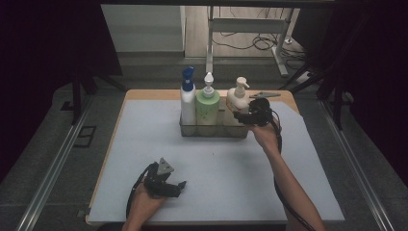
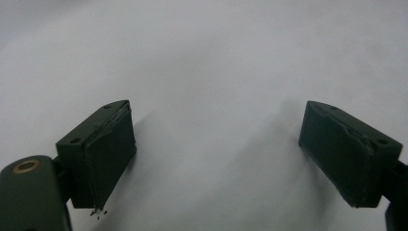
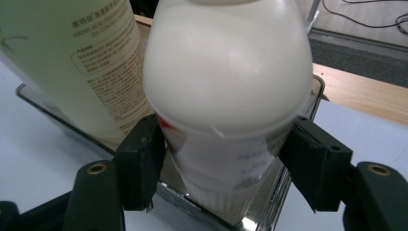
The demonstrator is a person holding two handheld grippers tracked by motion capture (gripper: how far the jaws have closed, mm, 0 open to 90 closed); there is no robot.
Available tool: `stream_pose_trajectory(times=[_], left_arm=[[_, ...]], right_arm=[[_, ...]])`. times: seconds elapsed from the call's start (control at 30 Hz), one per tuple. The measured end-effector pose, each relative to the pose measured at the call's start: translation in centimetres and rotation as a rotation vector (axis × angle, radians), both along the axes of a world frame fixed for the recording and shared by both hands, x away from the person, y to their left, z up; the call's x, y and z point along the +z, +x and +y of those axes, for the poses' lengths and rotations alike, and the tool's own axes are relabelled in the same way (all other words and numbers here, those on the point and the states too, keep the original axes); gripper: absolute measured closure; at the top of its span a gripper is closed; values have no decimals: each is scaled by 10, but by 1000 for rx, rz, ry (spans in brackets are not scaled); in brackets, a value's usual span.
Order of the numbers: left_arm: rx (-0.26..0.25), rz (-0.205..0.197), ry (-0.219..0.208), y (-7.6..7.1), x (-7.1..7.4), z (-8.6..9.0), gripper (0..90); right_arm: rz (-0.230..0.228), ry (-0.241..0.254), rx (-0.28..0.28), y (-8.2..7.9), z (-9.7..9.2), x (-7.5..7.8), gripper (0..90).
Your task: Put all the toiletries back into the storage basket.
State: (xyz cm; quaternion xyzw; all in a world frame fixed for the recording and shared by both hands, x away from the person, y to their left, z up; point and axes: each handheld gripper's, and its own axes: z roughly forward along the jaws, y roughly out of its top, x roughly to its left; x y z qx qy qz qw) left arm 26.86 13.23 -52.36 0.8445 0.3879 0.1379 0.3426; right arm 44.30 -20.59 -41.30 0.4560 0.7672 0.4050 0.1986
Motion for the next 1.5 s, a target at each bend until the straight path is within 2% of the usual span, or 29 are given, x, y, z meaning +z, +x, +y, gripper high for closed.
stream_pose_trajectory(times=[0.27, 0.57, 0.9, 1.03, 1.17, 1.5], left_arm=[[0, 0, 1, 0, 0, 0, 122], [0, 1, 1, 0, 0, 0, 122], [0, 0, 1, 0, 0, 0, 122], [0, 1, 1, 0, 0, 0, 122], [0, 1, 1, 0, 0, 0, 122], [0, 1, 1, 0, 0, 0, 122]], right_arm=[[13, 19, 29, -9, -10, -3, 362], [32, 8, 55, -21, -15, -8, 383], [39, -13, 76, -31, -25, -13, 504], [36, -47, 69, -32, -30, -13, 611], [32, -61, 29, -29, -37, -14, 729], [51, -54, -30, -9, -39, -16, 872]])
